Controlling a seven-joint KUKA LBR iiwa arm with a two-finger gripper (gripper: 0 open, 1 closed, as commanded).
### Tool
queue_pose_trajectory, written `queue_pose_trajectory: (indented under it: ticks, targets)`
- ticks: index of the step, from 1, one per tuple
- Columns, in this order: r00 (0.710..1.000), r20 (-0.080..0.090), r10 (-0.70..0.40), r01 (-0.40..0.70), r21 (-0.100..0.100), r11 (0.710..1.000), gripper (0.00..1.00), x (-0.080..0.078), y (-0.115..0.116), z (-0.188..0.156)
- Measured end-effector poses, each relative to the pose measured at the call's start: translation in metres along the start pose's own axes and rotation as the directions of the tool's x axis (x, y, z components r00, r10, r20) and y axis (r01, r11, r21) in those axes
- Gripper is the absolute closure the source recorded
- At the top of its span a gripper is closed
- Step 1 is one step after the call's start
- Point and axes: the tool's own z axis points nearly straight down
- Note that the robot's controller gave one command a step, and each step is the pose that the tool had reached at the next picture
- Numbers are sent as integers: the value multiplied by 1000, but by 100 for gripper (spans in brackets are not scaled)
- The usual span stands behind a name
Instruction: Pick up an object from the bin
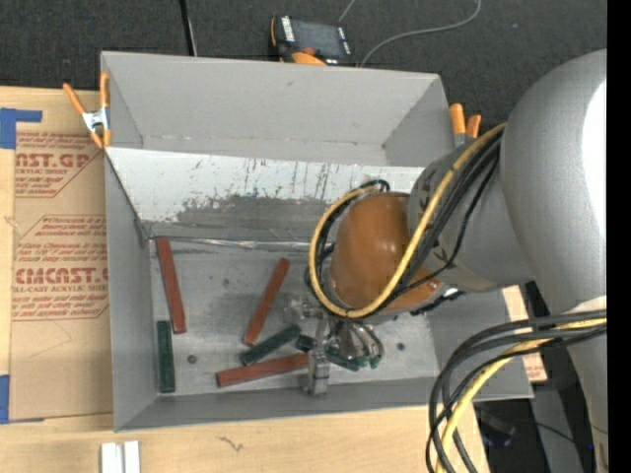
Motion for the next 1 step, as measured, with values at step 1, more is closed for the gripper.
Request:
queue_pose_trajectory:
  ticks: [1]
  targets:
    - [1000, 1, 0, 0, 0, 1000, 100, -1, 0, -3]
